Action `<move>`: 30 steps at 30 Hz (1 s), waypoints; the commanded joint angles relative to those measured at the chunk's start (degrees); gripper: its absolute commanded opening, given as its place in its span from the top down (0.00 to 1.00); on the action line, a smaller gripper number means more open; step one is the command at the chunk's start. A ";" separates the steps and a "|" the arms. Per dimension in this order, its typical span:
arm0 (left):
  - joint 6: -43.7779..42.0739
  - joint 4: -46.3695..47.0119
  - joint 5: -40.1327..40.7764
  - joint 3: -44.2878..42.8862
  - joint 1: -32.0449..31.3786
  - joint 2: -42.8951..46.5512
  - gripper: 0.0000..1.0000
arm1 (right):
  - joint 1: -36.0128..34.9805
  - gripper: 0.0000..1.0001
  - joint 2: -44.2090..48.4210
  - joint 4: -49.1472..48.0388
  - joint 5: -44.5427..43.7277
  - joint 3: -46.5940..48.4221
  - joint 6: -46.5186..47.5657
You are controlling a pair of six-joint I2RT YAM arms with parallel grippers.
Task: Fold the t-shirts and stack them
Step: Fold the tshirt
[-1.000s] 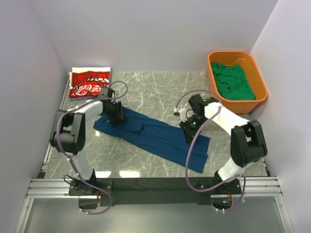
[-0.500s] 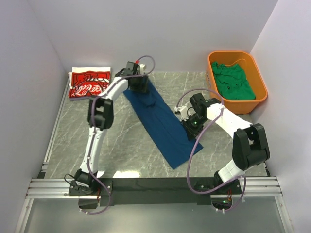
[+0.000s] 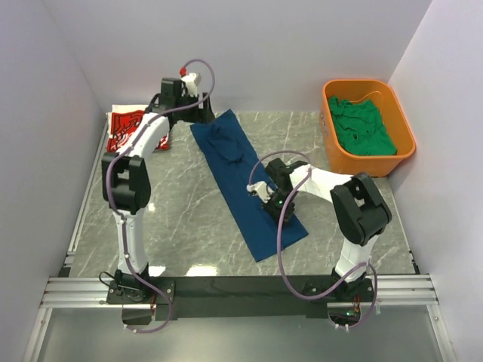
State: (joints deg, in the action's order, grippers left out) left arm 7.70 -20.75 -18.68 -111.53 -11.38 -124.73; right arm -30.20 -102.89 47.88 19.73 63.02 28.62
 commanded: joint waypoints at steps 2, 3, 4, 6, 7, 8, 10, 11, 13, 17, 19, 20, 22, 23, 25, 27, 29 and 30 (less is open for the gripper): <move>2.31 -3.06 -0.13 5.58 -1.28 7.99 0.16 | -4.52 0.89 -4.07 3.71 7.50 1.40 -3.56; 2.75 -2.89 -0.22 7.44 -1.28 8.96 0.16 | -5.13 0.89 -4.07 3.63 9.35 1.49 -4.18; 3.71 -2.72 -0.57 9.29 -1.28 10.02 0.18 | -7.05 0.89 -3.81 2.58 10.67 1.31 -5.06; 5.12 -2.10 -1.71 14.48 -1.37 12.13 0.20 | -9.60 0.89 -3.98 0.82 13.40 1.49 -7.78; 5.56 -2.01 -2.67 15.89 -1.45 12.66 0.22 | -12.14 0.89 -4.33 -0.67 13.84 2.36 -8.75; 5.91 -2.10 -2.94 18.16 -1.54 12.93 0.23 | -13.65 0.89 -4.94 -1.38 15.07 3.06 -10.59; 6.27 -3.06 -5.21 19.67 -2.07 12.58 0.27 | -15.41 0.88 -6.44 -3.04 16.13 5.51 -12.62; 6.18 -3.59 -5.66 20.55 -2.77 12.23 0.28 | -16.38 0.86 -6.88 -2.71 16.57 6.40 -12.97; 6.36 -4.29 -6.02 21.43 -3.56 11.35 0.30 | -16.47 0.82 -6.80 -1.65 16.22 8.25 -12.89; 6.71 -3.59 -7.34 22.41 -5.40 9.42 0.32 | -16.21 0.68 -3.73 3.61 20.60 10.19 -9.56; 6.45 -3.59 -6.91 21.71 -6.02 7.66 0.36 | -15.42 0.67 0.05 3.80 21.23 9.40 -9.72; 6.45 -3.68 -6.38 21.00 -6.46 6.53 0.37 | -15.07 0.67 1.28 3.63 20.71 8.96 -9.81; 6.27 -3.68 -5.50 20.30 -6.82 5.03 0.37 | -12.88 0.67 4.45 3.45 18.78 7.91 -9.64; 6.44 -4.20 -4.71 18.82 -7.08 4.06 0.39 | -12.00 0.67 5.06 3.71 16.77 7.90 -9.38; 6.53 -5.35 -2.78 16.44 -6.99 0.29 0.44 | -8.85 0.67 4.98 5.20 14.65 9.04 -8.50; 6.27 -5.96 -1.37 12.75 -6.99 -3.39 0.44 | -5.94 0.67 4.11 5.56 13.23 9.92 -8.23; 5.48 -7.18 0.30 7.68 -6.73 -7.70 0.42 | -1.46 0.67 2.71 6.00 13.15 11.23 -8.49; 5.48 -7.46 0.83 5.64 -6.64 -9.38 0.42 | -0.23 0.68 2.17 6.26 12.97 11.77 -8.49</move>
State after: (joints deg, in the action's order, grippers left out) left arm 13.82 -27.75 -22.26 -99.85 -18.52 -128.81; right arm -34.70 -99.53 51.94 34.76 72.01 19.40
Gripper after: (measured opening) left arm 0.575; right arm 0.325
